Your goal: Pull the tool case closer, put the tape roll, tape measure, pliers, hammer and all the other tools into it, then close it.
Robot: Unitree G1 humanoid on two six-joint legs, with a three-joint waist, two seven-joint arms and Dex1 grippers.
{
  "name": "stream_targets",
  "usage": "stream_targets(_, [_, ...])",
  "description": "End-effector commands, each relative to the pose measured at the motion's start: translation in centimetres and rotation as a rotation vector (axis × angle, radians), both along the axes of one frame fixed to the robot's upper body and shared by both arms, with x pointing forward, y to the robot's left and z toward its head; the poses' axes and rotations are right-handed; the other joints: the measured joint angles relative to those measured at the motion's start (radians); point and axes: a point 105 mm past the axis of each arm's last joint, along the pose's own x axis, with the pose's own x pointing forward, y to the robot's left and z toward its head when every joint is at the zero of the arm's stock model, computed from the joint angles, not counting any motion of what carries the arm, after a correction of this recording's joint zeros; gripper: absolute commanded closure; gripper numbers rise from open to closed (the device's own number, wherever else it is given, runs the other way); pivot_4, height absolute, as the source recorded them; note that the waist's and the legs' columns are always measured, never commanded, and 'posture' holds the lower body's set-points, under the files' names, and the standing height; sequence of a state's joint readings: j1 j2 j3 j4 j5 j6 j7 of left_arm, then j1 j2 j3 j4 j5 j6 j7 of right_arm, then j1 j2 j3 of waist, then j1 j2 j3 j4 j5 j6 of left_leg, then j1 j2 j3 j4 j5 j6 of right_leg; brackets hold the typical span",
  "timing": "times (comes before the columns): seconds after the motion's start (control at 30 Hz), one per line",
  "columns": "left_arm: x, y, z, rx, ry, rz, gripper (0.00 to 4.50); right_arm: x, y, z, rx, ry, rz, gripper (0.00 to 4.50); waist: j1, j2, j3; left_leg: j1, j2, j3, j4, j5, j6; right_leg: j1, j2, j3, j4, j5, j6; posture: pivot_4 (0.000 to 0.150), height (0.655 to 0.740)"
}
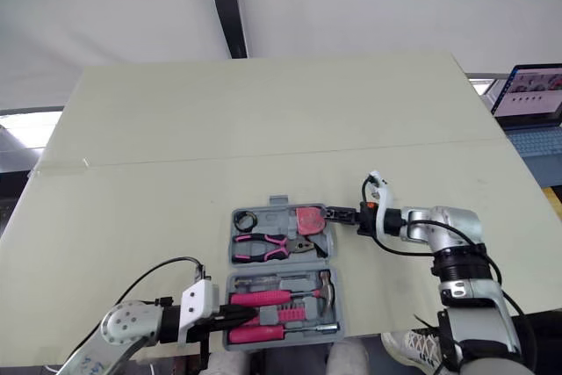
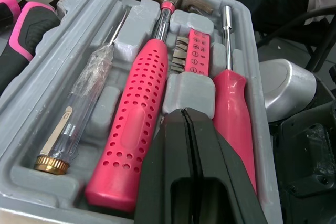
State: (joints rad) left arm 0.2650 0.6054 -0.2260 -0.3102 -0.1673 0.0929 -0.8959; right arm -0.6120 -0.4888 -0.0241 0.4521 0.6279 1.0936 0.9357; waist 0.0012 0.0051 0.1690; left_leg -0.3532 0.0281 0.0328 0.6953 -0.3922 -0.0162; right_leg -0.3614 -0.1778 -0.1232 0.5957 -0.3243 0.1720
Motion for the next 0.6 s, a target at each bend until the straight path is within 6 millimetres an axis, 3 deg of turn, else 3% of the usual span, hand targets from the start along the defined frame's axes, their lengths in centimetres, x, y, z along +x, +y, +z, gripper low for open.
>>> stream_targets(0.03, [-0.2,-0.2,0.1,-0.002,-0.005,-0.012,4.50,0.2,0.5,0.0,0.034,-0.010,0.022,0.01,-0.003,0.000,0.000,0.000,0.000,0.000,0.000,0.000,0.000,0.000,0.000,0.000,0.000,0.000,0.000,0.150,0.7400])
stream_targets(0.4, [0.1,0.2,-0.4,0.043,-0.013,-0.025,4.50,-0.1,2.5,0.5,0.110,-0.043,0.075,0.01,-0.007,0.001,-0.001,0.000,0.000,0.000,-0.001,0.000,0.000,0.000,0.000,0.000,0.000,0.000,0.000,0.150,0.7400])
stream_targets(0.6, [0.5,0.2,-0.4,0.055,-0.026,-0.028,4.50,-0.9,2.9,2.7,0.146,-0.110,0.111,0.01,-0.007,0.003,0.000,0.000,0.000,0.000,-0.001,0.000,0.000,-0.001,0.000,0.000,0.000,0.000,0.000,0.150,0.7400])
